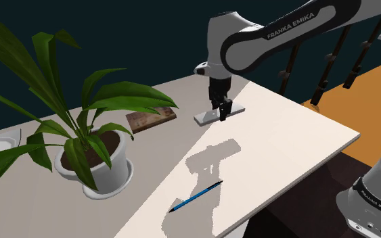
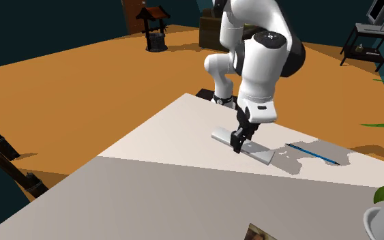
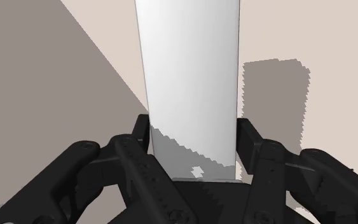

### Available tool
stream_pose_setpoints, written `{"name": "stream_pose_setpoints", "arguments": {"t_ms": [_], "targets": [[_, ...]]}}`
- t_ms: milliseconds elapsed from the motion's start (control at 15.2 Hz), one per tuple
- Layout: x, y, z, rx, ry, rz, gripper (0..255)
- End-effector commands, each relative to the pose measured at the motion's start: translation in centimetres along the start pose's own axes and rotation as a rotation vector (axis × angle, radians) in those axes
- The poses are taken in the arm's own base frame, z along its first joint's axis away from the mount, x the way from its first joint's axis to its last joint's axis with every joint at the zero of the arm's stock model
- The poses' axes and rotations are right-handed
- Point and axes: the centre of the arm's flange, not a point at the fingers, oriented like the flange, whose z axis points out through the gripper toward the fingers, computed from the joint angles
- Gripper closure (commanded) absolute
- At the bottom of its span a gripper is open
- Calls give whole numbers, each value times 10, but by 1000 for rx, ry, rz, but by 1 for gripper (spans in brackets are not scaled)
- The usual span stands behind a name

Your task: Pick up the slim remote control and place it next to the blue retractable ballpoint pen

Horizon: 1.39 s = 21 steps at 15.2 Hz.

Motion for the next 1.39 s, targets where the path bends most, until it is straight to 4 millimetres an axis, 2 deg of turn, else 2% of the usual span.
{"name": "stream_pose_setpoints", "arguments": {"t_ms": [0, 858, 1320], "targets": [[20, -17, 0, 0, 0, 1, 255], [146, -127, 1, 0, 0, 1, 255], [146, -126, 38, 0, 0, 1, 255]]}}
